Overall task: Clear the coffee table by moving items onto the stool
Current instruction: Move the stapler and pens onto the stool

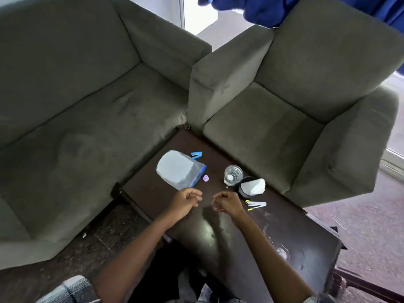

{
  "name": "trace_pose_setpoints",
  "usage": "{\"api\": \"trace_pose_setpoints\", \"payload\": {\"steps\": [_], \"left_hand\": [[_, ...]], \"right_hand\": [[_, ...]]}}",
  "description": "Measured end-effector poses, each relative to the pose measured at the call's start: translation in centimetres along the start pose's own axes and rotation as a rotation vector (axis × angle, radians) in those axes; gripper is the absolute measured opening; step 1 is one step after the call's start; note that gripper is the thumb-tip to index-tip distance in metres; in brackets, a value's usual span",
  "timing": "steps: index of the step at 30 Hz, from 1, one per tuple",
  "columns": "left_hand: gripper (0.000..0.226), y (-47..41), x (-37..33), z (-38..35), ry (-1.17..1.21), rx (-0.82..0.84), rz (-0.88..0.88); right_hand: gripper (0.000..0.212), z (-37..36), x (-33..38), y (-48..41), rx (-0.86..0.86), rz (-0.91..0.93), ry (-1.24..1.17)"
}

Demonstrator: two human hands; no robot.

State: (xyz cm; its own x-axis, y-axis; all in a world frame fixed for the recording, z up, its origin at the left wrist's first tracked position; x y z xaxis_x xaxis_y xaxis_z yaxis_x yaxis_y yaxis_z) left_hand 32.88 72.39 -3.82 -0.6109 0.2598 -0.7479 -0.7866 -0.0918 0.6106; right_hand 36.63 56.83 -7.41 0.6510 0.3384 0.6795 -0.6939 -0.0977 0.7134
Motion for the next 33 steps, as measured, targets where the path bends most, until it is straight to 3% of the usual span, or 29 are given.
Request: {"api": "trace_pose_setpoints", "payload": {"steps": [8,12,16,25,29,33], "left_hand": [[0.026,-9.0,-2.3,7.1,0.104,0.020,0.024],[0.029,-14.8,-3.1,11.0,0.095,0.046,0.021],[0.027,-20.8,-3.3,13.7,0.079,0.066,0.010],[0.022,-26.2,1.2,15.5,0.095,0.075,0.079],[0.024,-25.8,2.5,15.1,0.099,0.088,0.136],[0.024,-25.3,2.0,13.8,0.082,0.093,0.126]], "right_hand": [[0.028,-4.9,5.4,-9.6,-0.093,-0.061,0.123],[0.017,-6.3,8.1,-16.9,-0.203,-0.060,0.312],[0.026,-7.5,9.8,-24.3,-0.275,-0.097,0.346],[0.042,-11.2,7.1,-32.3,-0.241,0.081,0.933],[0.037,-10.6,5.9,-32.5,-0.335,0.080,0.900],[0.033,-9.5,6.4,-29.8,-0.448,0.054,0.675]]}}
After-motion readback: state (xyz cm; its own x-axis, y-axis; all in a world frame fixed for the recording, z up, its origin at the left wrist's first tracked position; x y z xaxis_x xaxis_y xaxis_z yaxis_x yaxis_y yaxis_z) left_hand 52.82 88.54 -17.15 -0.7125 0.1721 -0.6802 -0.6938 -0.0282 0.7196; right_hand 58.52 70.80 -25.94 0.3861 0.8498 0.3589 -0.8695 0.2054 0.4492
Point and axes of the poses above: each hand's wrist, its own y-axis away from the middle knuckle, its own z-axis out of the back of the hand, x = y × z, the point moved 3 cm from there along -y, towards the middle knuckle, and after that the axes turned 2 degrees about -y, right-handed, at the moved point
